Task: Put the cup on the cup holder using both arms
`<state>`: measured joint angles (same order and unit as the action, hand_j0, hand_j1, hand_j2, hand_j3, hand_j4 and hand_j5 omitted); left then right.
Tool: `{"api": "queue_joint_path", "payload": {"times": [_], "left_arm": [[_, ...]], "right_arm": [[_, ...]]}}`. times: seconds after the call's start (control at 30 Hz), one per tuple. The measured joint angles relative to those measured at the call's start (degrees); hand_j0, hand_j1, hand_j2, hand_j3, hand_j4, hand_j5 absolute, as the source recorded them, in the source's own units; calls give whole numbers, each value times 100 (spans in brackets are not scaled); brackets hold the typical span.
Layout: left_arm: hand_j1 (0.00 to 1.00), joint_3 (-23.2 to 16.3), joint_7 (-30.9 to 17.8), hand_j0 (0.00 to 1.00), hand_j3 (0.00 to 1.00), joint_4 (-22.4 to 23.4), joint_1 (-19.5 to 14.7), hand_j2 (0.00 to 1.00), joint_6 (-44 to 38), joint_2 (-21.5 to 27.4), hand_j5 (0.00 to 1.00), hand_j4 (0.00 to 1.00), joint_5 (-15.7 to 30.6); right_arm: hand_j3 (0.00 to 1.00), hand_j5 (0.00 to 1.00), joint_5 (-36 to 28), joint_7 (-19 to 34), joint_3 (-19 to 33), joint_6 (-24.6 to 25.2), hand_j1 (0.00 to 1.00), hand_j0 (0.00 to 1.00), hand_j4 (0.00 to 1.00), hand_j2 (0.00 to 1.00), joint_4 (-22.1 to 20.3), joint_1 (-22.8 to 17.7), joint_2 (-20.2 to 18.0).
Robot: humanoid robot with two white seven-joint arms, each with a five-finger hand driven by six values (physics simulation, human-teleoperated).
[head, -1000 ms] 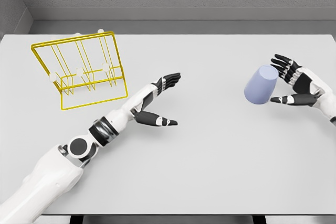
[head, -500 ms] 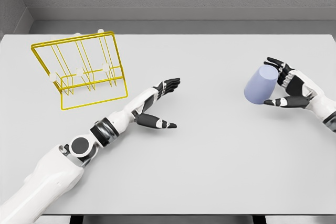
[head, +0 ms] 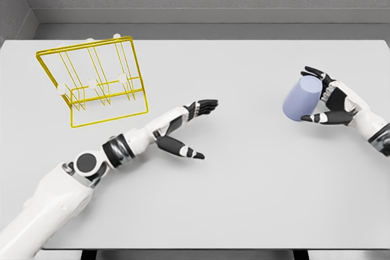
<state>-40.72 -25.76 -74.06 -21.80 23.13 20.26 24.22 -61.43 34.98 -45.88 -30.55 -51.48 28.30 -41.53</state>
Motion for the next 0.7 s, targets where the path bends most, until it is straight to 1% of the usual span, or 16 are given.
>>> {"api": "queue_joint_path", "payload": {"times": [0.3,0.37,0.57,0.63,0.7], "left_arm": [[100,131,-75,100,100,67,26,100,210,-89,100,100,294],[100,150,-76,100,100,102,26,100,228,-113,100,100,362],[100,168,-70,100,100,209,26,100,247,-144,100,100,377],[100,168,-70,100,100,225,26,100,251,-148,100,100,371],[100,168,-70,100,100,236,26,100,253,-152,100,100,368]], "right_arm": [[100,100,3,1,-2,1,100,100,100,100,13,35,55],[100,100,87,0,-1,4,100,100,100,100,38,53,93],[99,99,126,-6,42,36,99,99,99,99,76,79,180],[93,93,143,-11,48,49,93,93,93,93,83,88,197],[81,81,230,-6,47,54,81,81,81,81,139,140,237]]}}
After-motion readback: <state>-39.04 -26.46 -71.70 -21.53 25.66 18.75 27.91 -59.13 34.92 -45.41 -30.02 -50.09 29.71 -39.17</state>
